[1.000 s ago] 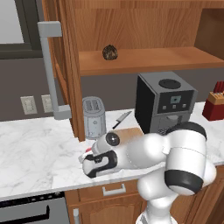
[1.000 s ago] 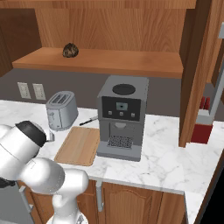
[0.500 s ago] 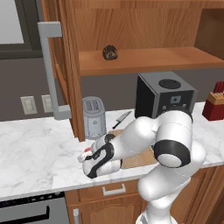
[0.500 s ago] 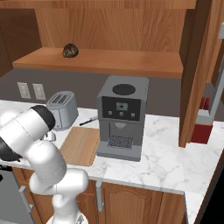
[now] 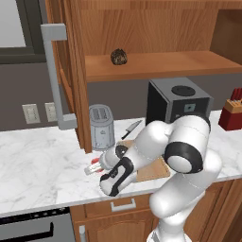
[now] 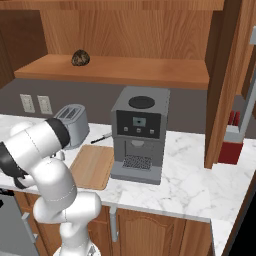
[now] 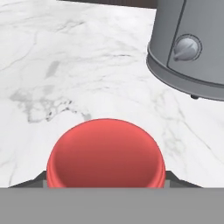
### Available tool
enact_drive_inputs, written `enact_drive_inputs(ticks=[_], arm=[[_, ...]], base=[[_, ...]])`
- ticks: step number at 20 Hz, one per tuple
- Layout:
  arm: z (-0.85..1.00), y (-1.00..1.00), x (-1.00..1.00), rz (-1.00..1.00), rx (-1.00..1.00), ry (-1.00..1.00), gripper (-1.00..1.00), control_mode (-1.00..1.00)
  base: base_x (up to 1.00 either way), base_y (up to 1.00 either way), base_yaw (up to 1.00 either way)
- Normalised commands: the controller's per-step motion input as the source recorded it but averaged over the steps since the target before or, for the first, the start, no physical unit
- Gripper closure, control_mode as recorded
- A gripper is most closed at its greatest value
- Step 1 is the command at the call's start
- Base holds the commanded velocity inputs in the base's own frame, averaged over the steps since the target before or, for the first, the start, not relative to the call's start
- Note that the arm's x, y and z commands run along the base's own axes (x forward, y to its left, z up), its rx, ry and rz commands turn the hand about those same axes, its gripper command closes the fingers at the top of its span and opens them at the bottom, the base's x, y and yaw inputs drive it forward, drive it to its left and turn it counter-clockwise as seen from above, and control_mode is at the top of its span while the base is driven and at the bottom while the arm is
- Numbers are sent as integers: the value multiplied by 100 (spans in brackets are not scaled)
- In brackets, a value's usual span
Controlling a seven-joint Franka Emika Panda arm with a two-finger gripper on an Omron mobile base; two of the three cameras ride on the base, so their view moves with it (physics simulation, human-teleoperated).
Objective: Pick the bread, place it on the cutting board, pick the jam, place it on the counter, and close the cabinet.
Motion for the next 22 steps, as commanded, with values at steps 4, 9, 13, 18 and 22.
enact_drive_inputs(ticks=[4,9,13,18,22], arm=[[-10,2,0,1,0,2,-100,-100],[-2,0,0,1,0,1,-100,-100],[0,0,0,1,0,0,-100,-100],[-2,0,-6,1,0,0,-100,-100],[0,0,-29,0,0,0,-100,-100]], base=[[0,0,0],[0,0,0],[0,0,0],[0,0,0],[0,0,0]])
